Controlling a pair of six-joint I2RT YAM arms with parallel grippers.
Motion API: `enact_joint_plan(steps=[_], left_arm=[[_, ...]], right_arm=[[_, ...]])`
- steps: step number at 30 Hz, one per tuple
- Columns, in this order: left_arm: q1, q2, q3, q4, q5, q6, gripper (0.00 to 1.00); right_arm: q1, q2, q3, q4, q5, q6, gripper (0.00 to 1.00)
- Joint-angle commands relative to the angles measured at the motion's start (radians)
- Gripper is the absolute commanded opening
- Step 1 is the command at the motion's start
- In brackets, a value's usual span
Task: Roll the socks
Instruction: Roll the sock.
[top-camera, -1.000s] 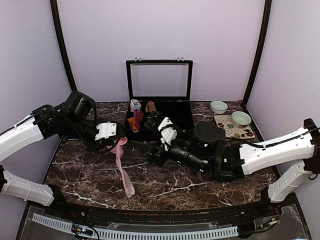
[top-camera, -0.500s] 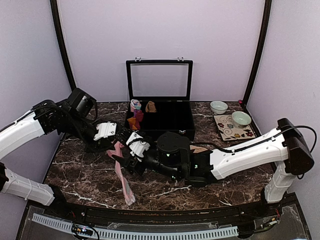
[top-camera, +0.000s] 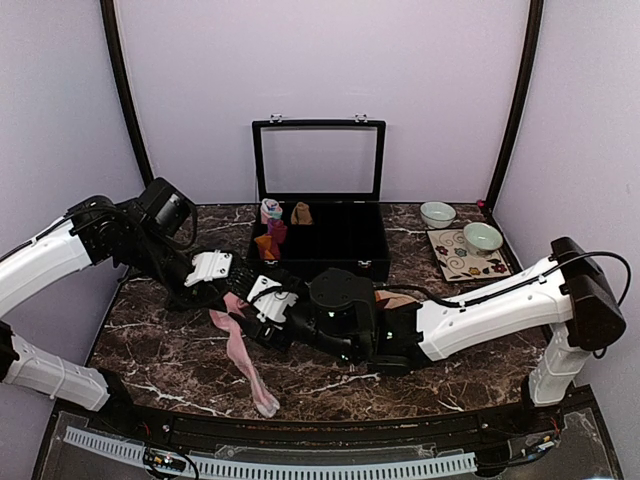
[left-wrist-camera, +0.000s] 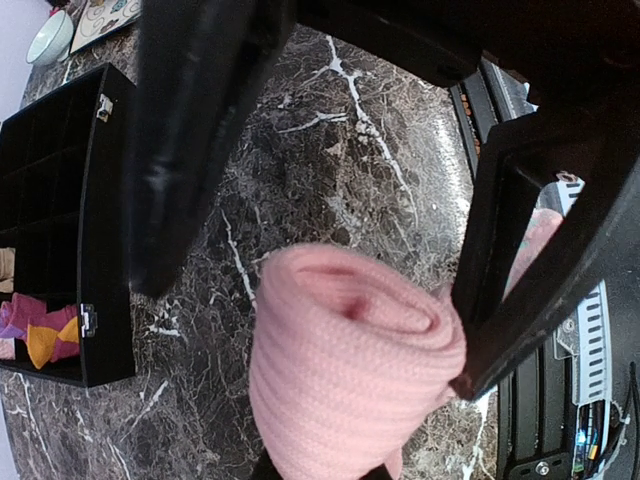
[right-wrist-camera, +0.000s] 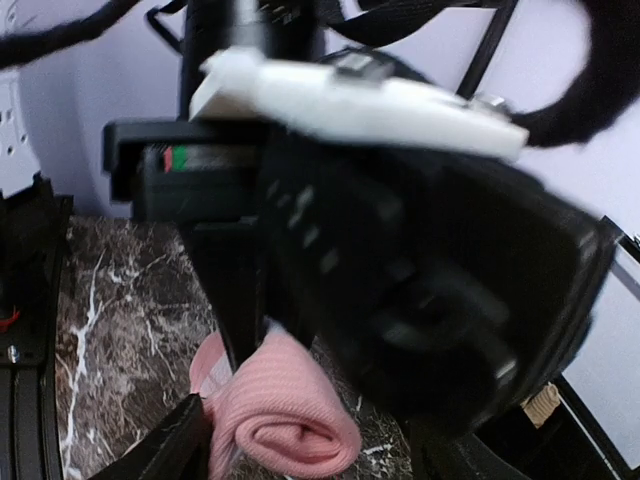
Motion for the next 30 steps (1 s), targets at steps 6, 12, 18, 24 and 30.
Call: enact_joint_plan(steps=[6, 12, 18, 24, 30], left_arm=[[0.004, 0.025, 0.063, -0.096, 0.086, 0.039, 0.00], [0.003, 0.039, 0.072, -0.121, 0.101, 0.048, 0.00], [0.003, 0.043, 0.068, -0.168, 0.123, 0.073, 0.00], [0.002, 0.048, 0.073, -0.188, 0.124, 0.075, 0.00], [0.004, 0.047, 0.075, -0.211, 0.127, 0.088, 0.00]], right_arm=[[-0.008, -0.066, -0.032, -0.109, -0.068, -0.050, 0.47], [-0.008, -0.040, 0.015, -0.124, 0.008, -0.039, 0.49], [-0.008, -0.017, 0.047, -0.114, 0.073, -0.056, 0.55], [-0.009, -0.036, 0.037, -0.108, -0.065, -0.080, 0.30], [0.000, -0.061, -0.003, -0.113, -0.130, -0.093, 0.14]])
